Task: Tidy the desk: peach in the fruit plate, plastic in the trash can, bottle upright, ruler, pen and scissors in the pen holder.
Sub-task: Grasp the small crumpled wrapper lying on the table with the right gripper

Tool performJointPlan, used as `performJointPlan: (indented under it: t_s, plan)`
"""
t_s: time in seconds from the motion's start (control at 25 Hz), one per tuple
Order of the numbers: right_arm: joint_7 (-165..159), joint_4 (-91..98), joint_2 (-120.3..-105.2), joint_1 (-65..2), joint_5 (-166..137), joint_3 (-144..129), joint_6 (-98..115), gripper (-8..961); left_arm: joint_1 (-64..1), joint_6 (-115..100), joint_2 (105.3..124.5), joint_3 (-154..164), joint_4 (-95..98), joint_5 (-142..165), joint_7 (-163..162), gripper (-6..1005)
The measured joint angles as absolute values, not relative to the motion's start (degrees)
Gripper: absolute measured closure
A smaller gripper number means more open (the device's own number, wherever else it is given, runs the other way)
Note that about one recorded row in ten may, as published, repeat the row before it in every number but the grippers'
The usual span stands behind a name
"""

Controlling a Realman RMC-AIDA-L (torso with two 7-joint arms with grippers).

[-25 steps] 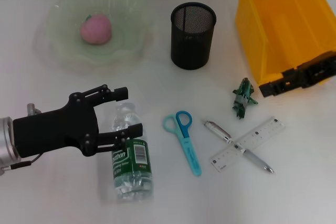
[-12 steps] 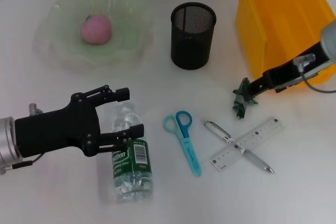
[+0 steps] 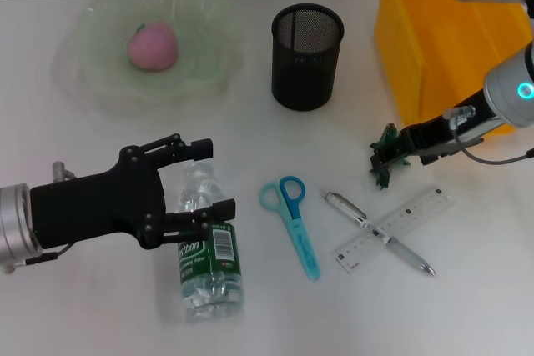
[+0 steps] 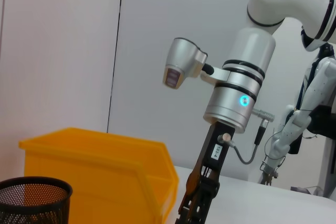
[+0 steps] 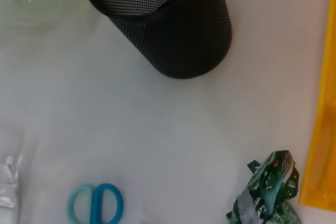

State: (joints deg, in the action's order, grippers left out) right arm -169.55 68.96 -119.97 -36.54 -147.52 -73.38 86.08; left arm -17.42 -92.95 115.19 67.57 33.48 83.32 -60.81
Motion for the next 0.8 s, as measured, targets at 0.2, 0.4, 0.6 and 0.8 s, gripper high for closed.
performJointPlan:
  t_s: [0.2,0.4,0.6,0.8]
  plan:
    - [-169.5,65.9,-119.97,-37.0,-147.0,-73.5,82.9,138,-17.5,-93.0,115.49,67.6,33.5,83.3,-60.6,137]
    - [-169.5,63.3,-119.88,-37.3,-145.9,-73.6,80.4,146,-17.5,-93.0,115.64,67.5,33.5,83.3,-60.0,137]
    - [-169.4,60.8,-119.67,-37.7,-144.7,-74.1,78.3,153,-17.5,-93.0,115.67,67.6,33.5,83.3,-59.9,137]
    - [-169.4,59.3,-119.67,-37.9,-144.7,-75.4,77.0,161,-17.2,-93.4,115.67,67.3,33.5,83.8,-59.9,137]
